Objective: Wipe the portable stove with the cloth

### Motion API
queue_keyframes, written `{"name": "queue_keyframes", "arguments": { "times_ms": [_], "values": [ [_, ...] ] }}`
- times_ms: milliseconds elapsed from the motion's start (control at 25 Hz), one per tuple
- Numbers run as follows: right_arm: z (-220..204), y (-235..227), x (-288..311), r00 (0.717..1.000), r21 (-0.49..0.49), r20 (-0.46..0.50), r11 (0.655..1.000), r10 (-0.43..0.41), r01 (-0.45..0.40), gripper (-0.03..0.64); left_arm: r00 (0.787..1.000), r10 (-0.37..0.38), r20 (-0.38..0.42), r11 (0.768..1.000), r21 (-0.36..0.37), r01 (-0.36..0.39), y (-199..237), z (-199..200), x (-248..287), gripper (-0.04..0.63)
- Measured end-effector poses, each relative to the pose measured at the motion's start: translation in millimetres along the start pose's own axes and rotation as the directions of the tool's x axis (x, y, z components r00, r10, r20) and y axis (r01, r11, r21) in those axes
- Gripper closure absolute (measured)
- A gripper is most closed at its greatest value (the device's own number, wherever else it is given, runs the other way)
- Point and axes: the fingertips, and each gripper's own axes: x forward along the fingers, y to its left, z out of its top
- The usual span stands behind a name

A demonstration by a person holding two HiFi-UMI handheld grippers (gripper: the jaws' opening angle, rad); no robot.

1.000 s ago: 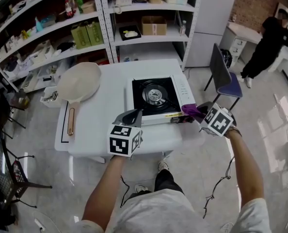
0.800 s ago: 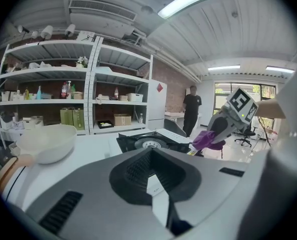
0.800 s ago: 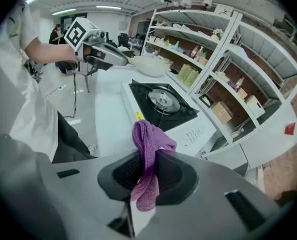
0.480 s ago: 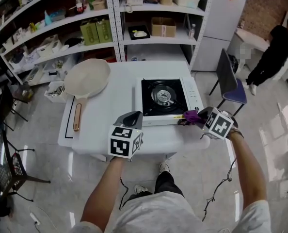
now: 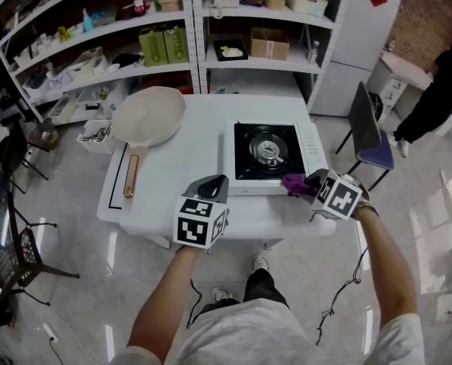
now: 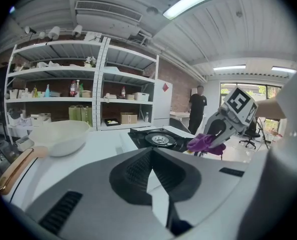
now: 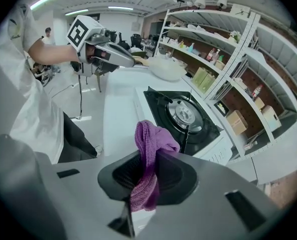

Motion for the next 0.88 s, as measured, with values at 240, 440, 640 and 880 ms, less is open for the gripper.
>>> {"name": "queue_keyframes", "arguments": {
  "times_ms": [240,440,640,880],
  "values": [
    [22,11,10,0.999,-0.029,0.03,0.999,0.044,-0.043,0.554,1.0,0.021,0.001,1.0,-0.013,-0.021,8,-8,-8,0.591],
    [49,21,18,0.994,-0.063,0.062,0.995,0.086,-0.082,0.554,0.999,0.042,0.001,0.999,-0.028,-0.042,15,-10,-11,0.591],
    [76,32,27,0.988,-0.102,0.089,0.988,0.124,-0.115,0.554,0.999,0.053,0.002,0.998,-0.025,-0.053,20,-11,-16,0.591],
    [106,43,36,0.977,-0.133,0.118,0.978,0.178,-0.162,0.554,0.998,0.069,-0.003,0.997,-0.035,-0.069,26,-11,-22,0.591]
  ]
}}
